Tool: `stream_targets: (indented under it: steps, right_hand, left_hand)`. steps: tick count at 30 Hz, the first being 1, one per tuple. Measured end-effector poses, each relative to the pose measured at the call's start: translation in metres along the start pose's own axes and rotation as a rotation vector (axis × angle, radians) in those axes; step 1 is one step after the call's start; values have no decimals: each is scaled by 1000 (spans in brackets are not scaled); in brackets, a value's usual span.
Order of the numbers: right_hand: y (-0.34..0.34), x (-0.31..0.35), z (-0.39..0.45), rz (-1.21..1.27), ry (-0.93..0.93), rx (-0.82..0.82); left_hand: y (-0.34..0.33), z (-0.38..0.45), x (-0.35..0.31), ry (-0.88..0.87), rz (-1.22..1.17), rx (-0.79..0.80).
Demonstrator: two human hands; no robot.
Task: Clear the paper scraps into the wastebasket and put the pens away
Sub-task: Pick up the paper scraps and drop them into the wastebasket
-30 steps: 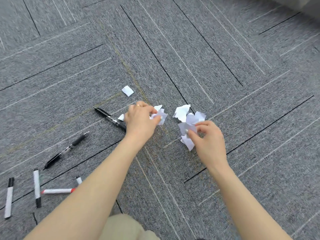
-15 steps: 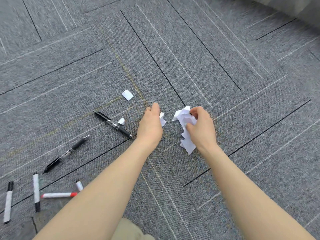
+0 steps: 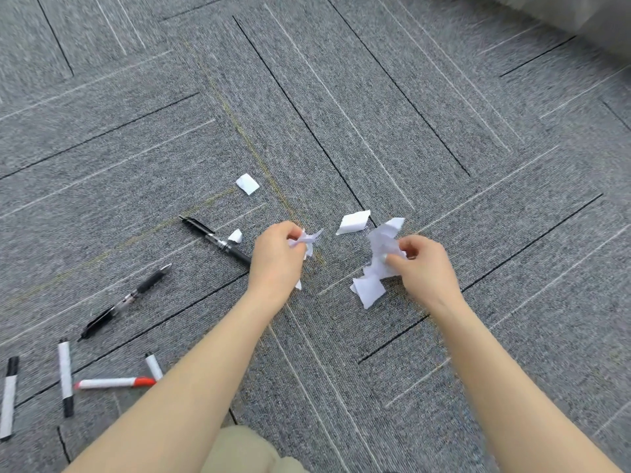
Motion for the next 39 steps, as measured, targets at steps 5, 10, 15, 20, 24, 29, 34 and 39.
stream_targets:
  steps: [5,10,15,20,24,29,34,39]
  right_hand:
    - [-1,-20,-22,497,-202,-43]
    - [-7,-31,-28,490,-206,-78]
    - [9,5,-5,289,32,-65]
    - [-14,48,37,-112,275,40]
    - [-27,55,54,-371,386,59]
    - [-32,66,50,-425,490,113]
    - [-35,67,52,-411,412,103]
    - [-48,75,45,7,199,210]
  left_hand:
    - [-18,-29,1,48,-75,132]
    - [-80,-64,-18,-40,25,326]
    - [-95,-70,-28,-239,299,252]
    - [-101,-71,-29,-325,395,245]
    - [-80,-60,-22,-172,173,216]
    - [-6,-17,-7,-23,-2,68]
    - [58,26,26,71,216,-108]
    - [64,25,34,47,269,-113]
Point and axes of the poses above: each hand's wrist, its own z-axis towards the middle knuckle, its own y-axis out of the back of the hand, x = y × z, the point moved 8 cm from there along z, towards the middle knuckle, and after that the axes turned 6 degrees about y, right-handed, at the moved point
